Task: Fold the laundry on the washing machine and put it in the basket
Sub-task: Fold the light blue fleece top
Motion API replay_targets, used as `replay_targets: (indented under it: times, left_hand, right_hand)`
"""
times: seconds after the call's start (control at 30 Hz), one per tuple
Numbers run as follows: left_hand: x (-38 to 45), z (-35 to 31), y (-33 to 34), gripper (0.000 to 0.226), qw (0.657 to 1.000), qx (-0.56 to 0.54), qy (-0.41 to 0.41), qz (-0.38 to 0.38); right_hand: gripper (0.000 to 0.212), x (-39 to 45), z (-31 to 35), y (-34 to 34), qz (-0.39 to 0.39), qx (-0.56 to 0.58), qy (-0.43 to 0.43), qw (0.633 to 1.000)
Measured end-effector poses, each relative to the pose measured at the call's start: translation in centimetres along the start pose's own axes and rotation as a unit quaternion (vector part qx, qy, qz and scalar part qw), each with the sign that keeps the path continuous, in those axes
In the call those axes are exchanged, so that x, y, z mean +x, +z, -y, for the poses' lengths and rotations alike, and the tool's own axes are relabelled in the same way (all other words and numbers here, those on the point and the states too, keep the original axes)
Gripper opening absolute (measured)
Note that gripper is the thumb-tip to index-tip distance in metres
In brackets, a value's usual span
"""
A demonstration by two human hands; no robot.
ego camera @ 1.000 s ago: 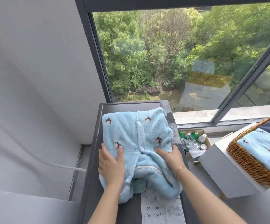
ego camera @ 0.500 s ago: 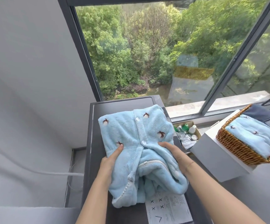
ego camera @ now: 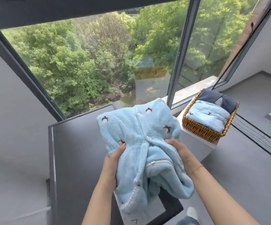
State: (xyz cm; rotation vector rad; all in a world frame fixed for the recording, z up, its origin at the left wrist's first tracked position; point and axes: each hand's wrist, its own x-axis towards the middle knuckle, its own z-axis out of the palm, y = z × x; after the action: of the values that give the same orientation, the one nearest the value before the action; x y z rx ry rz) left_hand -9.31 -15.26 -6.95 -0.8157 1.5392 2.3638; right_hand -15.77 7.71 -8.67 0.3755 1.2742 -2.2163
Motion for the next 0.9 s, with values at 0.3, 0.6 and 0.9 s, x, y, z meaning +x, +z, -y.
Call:
replay_targets:
  times: [0.3, 0.6, 0.9]
  left_hand:
    - [5.9, 0.2, 19.4, 0.054, 0.994, 0.07, 0.019, 0.087]
    - [12.6, 0.5, 36.8, 0.051, 0.976, 0.137, 0.007, 0.169]
    - [22.0, 0.0, 45.6, 0.048, 0.963, 0.185, -0.025, 0.194]
  right_hand:
    - [0.032, -2.4, 11.1, -14.1, -0.042, 0.084, -0.057, 0.994]
    - [0.03, -2.5, 21.4, -26.8, -0.079, 0.095, -0.144, 0.982]
    - [0.052, 4.8, 25.6, -34.5, -0.124, 0.128, -0.153, 0.972]
